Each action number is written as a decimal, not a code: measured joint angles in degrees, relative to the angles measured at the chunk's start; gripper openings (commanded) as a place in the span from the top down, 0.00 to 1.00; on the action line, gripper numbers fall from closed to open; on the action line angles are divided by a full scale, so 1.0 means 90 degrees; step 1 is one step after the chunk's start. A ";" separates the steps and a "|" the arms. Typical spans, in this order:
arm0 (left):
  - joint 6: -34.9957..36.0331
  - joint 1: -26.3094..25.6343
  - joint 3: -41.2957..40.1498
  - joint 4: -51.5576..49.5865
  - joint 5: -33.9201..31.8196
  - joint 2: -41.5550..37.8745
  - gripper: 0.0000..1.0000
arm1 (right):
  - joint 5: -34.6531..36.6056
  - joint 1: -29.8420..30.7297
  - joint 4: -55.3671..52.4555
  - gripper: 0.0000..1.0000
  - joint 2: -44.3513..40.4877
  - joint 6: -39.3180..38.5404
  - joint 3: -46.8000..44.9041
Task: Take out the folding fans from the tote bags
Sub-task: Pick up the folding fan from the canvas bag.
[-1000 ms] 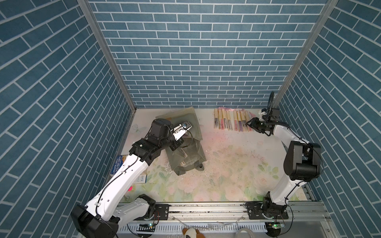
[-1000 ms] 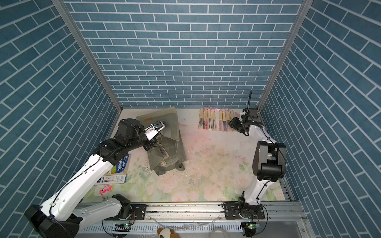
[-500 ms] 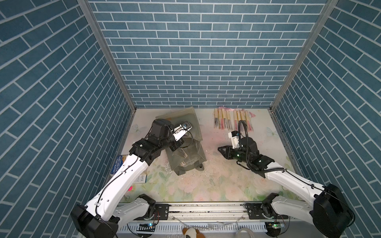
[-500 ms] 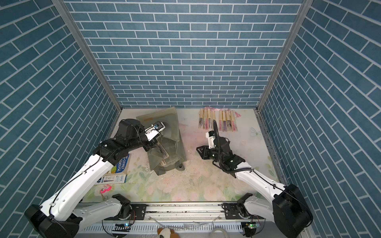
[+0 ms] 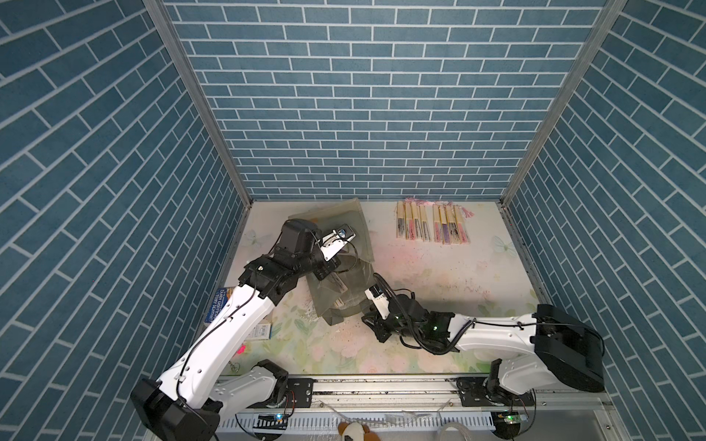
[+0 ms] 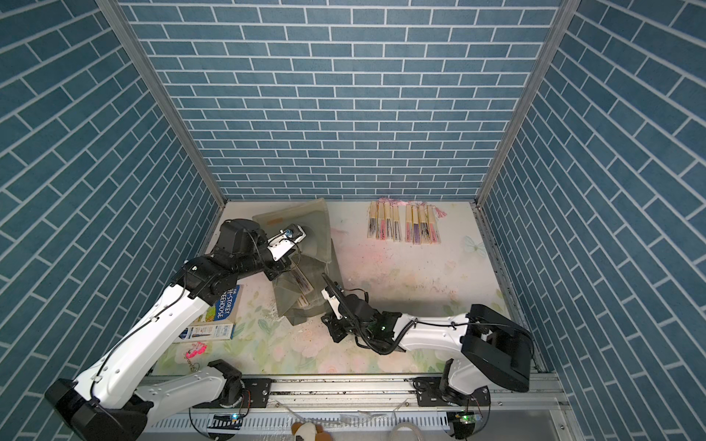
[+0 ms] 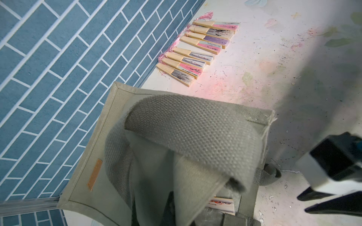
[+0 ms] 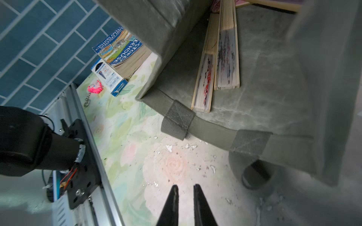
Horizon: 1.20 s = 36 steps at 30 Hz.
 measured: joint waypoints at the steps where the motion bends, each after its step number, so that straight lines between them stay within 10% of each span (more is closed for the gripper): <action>1: -0.0007 0.0000 0.0032 -0.0041 0.0000 0.0012 1.00 | 0.0090 0.0012 0.0010 0.85 0.0202 -0.0117 0.0151; 15: -0.0177 -0.0024 0.0627 -0.0746 0.0053 0.0136 1.00 | 0.1353 -0.0029 0.0219 0.87 0.2169 -0.1610 0.1853; 24: -0.0197 -0.0032 0.0665 -0.0884 0.0092 0.0238 1.00 | 0.1581 -0.0253 0.0600 0.56 0.3381 -0.1768 0.2793; 36: -0.0233 -0.0019 0.0668 -0.0884 -0.0024 0.0304 1.00 | 0.1280 -0.0568 0.0911 0.42 0.4371 -0.1382 0.3757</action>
